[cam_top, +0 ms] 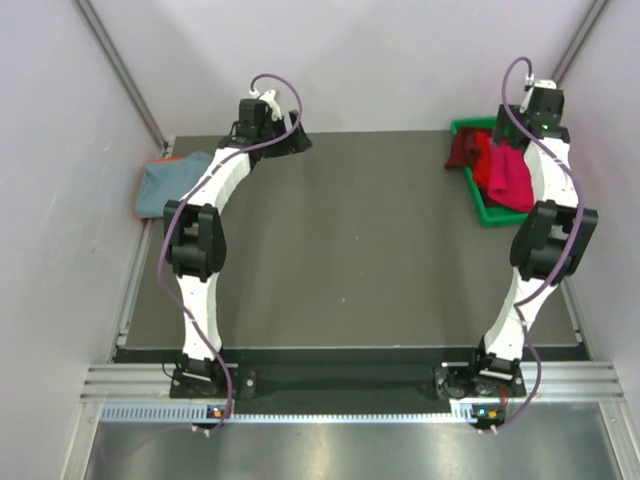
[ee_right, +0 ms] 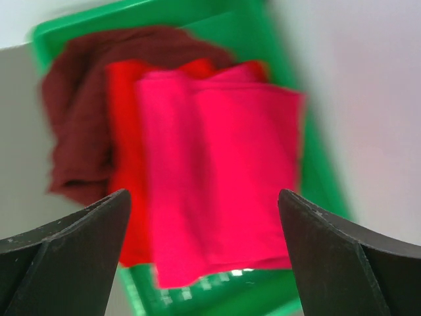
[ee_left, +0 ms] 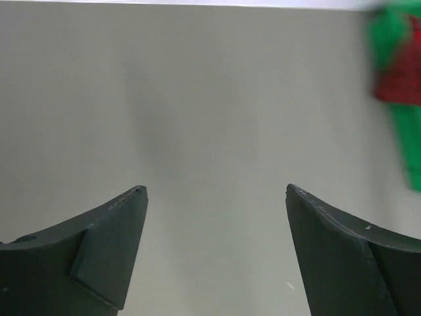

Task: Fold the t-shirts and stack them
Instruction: Grab the tshirt from the pile

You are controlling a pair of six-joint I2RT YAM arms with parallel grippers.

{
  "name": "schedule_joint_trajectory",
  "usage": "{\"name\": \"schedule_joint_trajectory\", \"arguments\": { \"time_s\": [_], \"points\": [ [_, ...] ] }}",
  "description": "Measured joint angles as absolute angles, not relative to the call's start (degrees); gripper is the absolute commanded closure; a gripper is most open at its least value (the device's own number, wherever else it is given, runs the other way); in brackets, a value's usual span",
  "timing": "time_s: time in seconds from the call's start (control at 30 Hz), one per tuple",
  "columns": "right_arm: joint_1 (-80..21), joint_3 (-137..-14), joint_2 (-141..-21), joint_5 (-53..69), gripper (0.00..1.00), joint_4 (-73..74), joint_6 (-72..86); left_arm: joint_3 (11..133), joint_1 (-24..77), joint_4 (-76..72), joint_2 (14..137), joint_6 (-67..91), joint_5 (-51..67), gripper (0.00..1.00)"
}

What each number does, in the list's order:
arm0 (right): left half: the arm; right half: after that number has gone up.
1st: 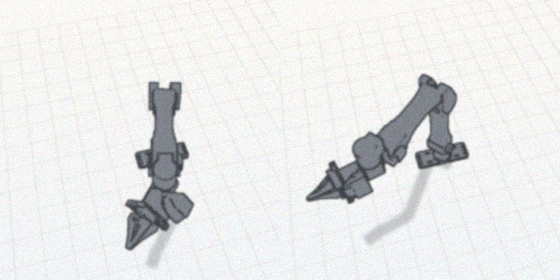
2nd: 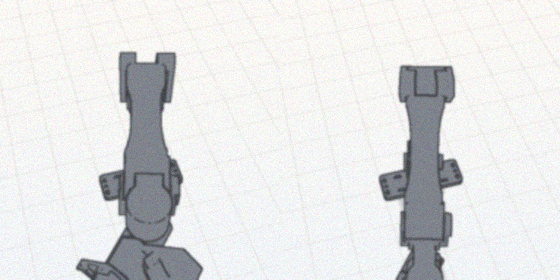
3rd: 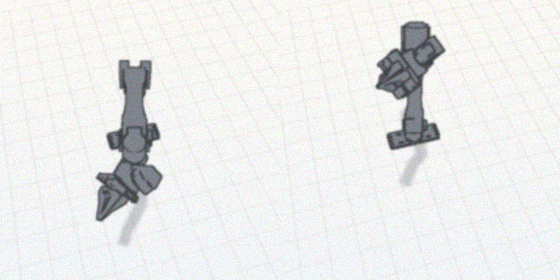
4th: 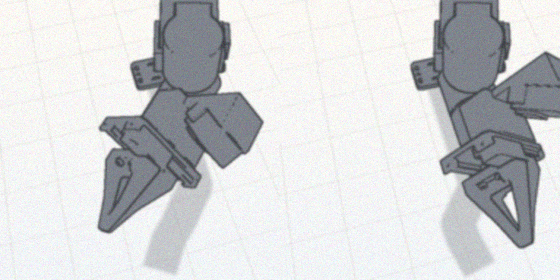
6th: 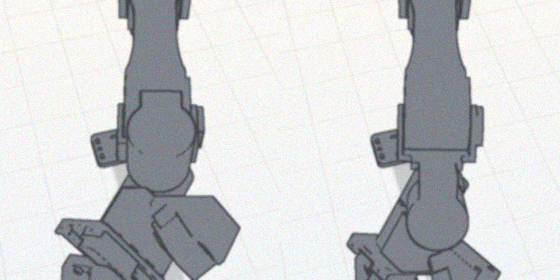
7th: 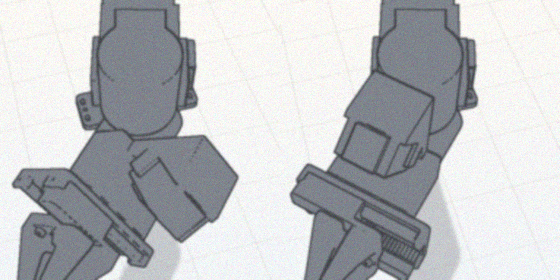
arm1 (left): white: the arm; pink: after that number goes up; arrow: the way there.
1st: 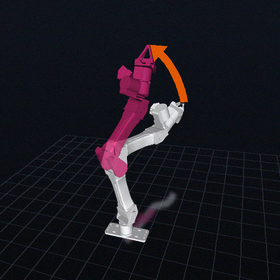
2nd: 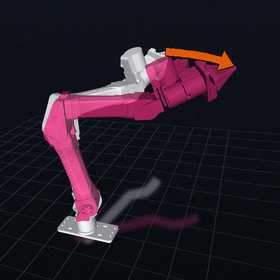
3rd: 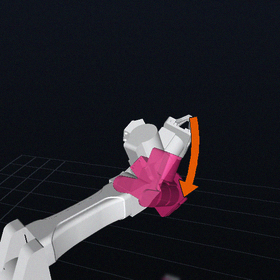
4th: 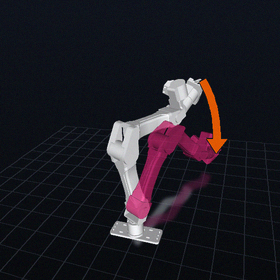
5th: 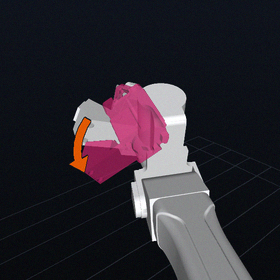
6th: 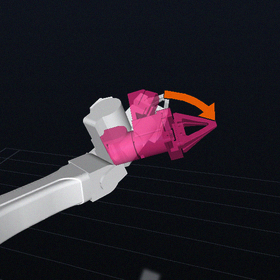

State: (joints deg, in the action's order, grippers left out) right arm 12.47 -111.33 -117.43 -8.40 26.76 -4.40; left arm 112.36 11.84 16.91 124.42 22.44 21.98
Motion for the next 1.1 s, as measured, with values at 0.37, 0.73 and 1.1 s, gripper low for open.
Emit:
{"name": "schedule_joint_trajectory", "arguments": {
  "time_s": [0.37, 0.73, 1.1],
  "points": [
    [12.2, -110.1, -121.1, -0.3, 0.07, 29.6, -2.0, 106.5, 13.0, 23.6, 124.4, 17.0, -6.3, 0.16],
    [12.2, -110.1, -128.4, -1.1, 0.41, 28.9, -3.9, 105.3, 12.5, 24.1, 124.4, 16.3, -4.5, 0.16],
    [12.3, -109.3, -126.7, -2.1, 0.27, 28.8, -3.8, 105.3, 13.1, 24.0, 124.4, 16.1, -3.7, 0.17]
  ]
}}
